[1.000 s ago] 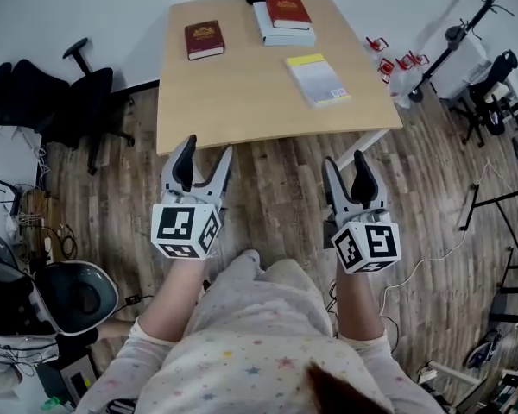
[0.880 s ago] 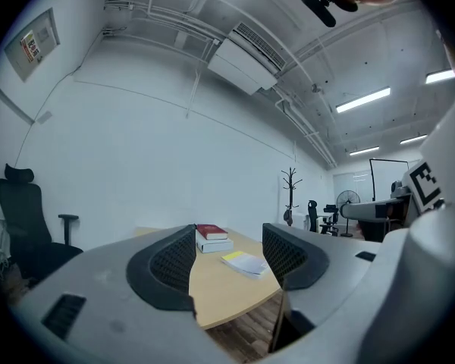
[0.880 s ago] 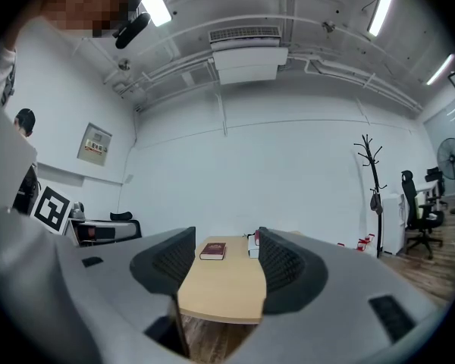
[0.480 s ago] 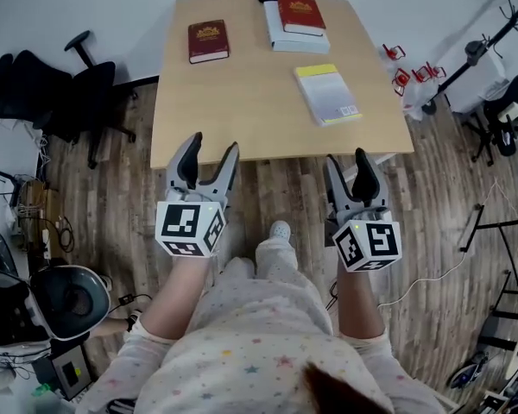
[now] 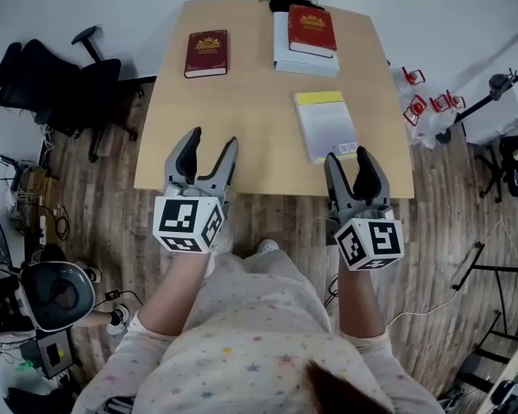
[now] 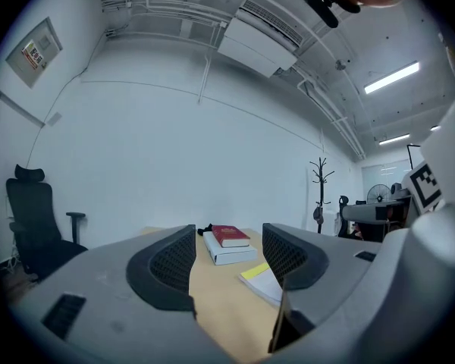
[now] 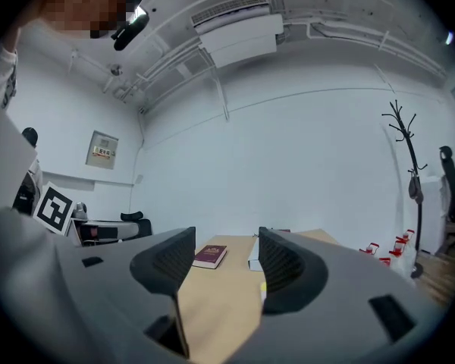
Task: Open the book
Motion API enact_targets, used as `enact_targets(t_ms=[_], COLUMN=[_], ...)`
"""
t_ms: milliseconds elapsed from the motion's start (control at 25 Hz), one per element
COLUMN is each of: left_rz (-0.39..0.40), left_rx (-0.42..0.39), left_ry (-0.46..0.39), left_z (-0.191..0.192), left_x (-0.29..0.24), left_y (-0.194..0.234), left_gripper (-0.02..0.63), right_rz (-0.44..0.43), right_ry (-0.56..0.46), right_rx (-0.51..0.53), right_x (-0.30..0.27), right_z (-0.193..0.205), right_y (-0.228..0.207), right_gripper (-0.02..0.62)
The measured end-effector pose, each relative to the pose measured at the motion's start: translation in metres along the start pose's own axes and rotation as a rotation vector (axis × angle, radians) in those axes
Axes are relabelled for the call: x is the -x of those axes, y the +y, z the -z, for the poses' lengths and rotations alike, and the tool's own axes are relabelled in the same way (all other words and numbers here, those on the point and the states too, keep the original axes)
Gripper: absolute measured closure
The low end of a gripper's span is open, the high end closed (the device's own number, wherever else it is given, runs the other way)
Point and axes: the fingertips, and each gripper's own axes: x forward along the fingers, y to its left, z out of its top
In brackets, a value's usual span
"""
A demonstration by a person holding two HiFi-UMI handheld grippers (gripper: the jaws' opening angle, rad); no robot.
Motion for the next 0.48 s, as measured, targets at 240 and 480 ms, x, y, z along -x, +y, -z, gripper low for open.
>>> enact_targets(t_ms=[240, 480], left_rz=[-0.057, -0.057], left_rx=[-0.011, -0.01], left_ry=[0.014, 0.016], left_z=[0.0, 0.003], left_x=[-0.034, -0.081], left_y=[0.008, 0.032], left_gripper=[0.353, 0.353], right_rz=[-0.023, -0.012], right_ry=[0.008, 0.01], right_rx=[-0.031, -0.036], right_x=[-0.038, -0.085], right_z=[0.002, 0.006], right_y=[-0.026, -0.041], right_gripper=[0.342, 0.342])
